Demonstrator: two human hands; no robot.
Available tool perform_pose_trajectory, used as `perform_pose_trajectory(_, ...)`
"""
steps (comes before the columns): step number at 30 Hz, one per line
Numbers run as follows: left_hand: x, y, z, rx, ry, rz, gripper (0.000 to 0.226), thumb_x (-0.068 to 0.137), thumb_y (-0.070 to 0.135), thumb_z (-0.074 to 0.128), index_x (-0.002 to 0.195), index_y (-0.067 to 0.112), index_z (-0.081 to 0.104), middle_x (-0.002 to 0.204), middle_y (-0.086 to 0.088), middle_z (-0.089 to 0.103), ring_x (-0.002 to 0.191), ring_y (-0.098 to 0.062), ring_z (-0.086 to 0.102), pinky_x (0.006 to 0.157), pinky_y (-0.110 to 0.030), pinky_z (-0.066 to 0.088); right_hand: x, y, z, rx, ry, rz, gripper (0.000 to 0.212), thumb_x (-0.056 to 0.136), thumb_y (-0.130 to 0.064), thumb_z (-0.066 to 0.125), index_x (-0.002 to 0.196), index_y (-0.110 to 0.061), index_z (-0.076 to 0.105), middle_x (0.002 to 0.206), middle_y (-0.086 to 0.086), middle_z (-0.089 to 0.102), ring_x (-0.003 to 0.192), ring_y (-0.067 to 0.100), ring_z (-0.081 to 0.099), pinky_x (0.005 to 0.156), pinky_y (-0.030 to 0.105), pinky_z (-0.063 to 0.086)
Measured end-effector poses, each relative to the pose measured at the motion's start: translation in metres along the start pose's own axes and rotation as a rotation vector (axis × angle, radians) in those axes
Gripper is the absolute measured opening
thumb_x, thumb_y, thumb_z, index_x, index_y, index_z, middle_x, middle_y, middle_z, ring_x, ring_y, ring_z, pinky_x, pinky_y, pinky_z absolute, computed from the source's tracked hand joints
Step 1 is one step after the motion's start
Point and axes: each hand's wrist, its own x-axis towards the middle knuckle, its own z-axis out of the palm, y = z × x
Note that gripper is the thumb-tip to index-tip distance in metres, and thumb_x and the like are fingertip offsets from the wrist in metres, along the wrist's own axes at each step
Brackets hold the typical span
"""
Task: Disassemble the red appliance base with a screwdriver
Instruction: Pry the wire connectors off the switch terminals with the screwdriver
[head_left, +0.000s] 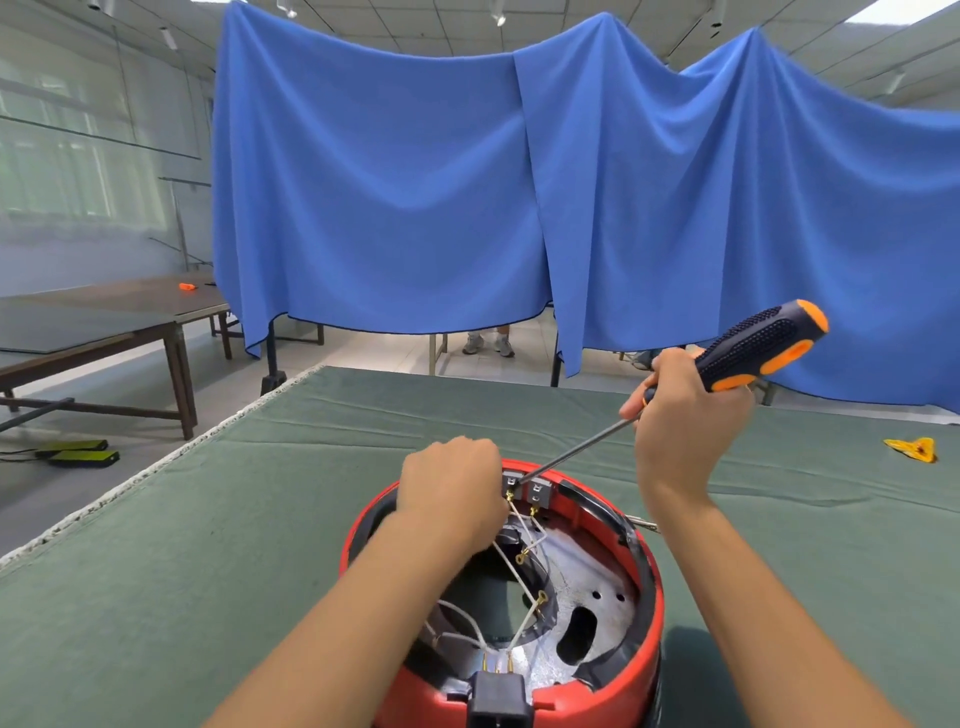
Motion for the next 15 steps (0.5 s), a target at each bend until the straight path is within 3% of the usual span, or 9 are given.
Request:
perform_pose_trajectory(3,0.001,-0.006,0.017,-0.011,0.123,-0.035,0.026,0.087,0.019,0.048,0.111,0.02,0.056,0.117,-0.001,0.056,0.107,-0.027,0.05,0.082,-0.036,0.037,0.006,0.006,0.002,-0.015,0.029,-0.001,0.017,0.07,-0.009,0.048,0.057,-0.001,0.041,0.032,-0.004,0.037,0.03,0.018,0.039,0.037,0.017,0.031)
perform_pose_trajectory(7,0.006,-0.014,0.024,-0.092,0.072,-0.015,0.043,0.089,0.02,0.042,0.131,0.028,0.046,0.13,0.002,0.051,0.117,-0.025,0.043,0.092,-0.037,0.035,0.016,0.012,0.007,-0.055,0.071,0.033,0.023,0.068,-0.011,0.049,0.056,0.007,0.041,0.035,0.002,0.035,0.028,0.017,0.037,0.036,0.016,0.029)
perform_pose_trajectory(9,0.007,-0.013,0.025,-0.108,0.068,0.005,0.044,0.091,0.021,0.041,0.134,0.03,0.044,0.132,0.004,0.05,0.118,-0.024,0.042,0.093,-0.038,0.034,0.023,0.018,0.008,-0.1,0.096,0.066,0.03,0.066,-0.014,0.049,0.059,0.014,0.042,0.035,0.005,0.036,0.028,0.017,0.038,0.037,0.016,0.029)
perform_pose_trajectory(12,0.01,-0.016,0.028,-0.119,0.087,0.01,0.041,0.093,0.024,0.04,0.133,0.031,0.046,0.131,0.004,0.051,0.117,-0.024,0.043,0.092,-0.038,0.034,0.031,0.027,0.007,-0.131,0.124,0.139,0.027,0.064,-0.018,0.048,0.059,0.009,0.048,0.03,-0.003,0.035,0.029,0.018,0.041,0.038,0.019,0.031)
perform_pose_trajectory(15,0.012,-0.016,0.028,-0.133,0.106,0.015,0.037,0.093,0.026,0.041,0.129,0.031,0.049,0.127,0.004,0.054,0.114,-0.024,0.045,0.09,-0.038,0.035,0.036,0.033,0.007,-0.108,0.139,0.188,0.026,0.062,-0.018,0.048,0.059,0.008,0.05,0.038,0.003,0.036,0.029,0.019,0.042,0.037,0.02,0.03)
